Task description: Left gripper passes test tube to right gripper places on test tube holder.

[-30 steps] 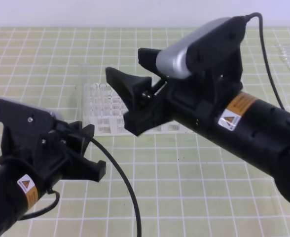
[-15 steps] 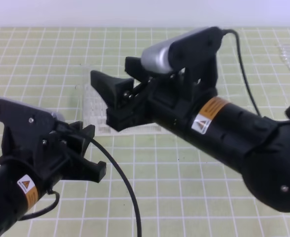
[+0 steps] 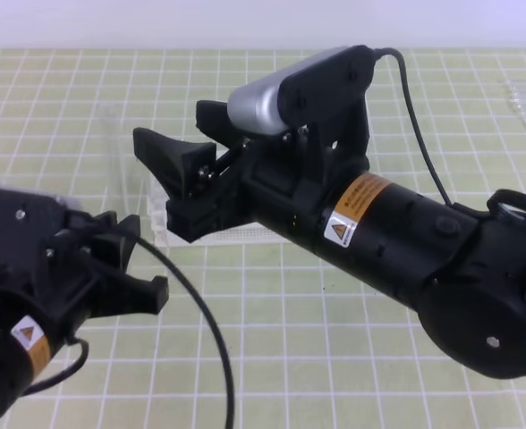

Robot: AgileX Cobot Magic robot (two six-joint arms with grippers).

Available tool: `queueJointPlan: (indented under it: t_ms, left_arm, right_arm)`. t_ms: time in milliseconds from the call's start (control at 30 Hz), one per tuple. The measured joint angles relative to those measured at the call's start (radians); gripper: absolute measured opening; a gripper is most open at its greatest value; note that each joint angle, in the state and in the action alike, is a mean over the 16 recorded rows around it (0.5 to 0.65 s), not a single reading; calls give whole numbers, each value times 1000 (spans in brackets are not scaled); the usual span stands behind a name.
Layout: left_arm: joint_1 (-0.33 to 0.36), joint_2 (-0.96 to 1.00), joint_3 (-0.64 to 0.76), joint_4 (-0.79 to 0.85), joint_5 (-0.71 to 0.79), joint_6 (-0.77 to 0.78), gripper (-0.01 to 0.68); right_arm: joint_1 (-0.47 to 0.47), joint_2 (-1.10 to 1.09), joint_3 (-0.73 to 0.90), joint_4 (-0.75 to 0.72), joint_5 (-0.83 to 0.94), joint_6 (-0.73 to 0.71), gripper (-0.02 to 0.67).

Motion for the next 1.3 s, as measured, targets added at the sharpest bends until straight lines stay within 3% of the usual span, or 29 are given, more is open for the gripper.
queueJointPlan:
  t_ms: [300,567,933,1300]
  left_arm:
    - [0,-52,30,-8,-22,1,43]
    - [0,-175,95,-2,-47,17,23]
    - [0,-311,173,6,-28,18,-2]
    - [0,-308,164,-8,-90,40,36]
  right_arm:
    - [22,0,-1,-16,-14,3,483]
    - [32,0,-1,-52,-26,25,483]
    - [56,0,-1,-266,-66,215,483]
    - [92,0,-1,-406,-127,320,481]
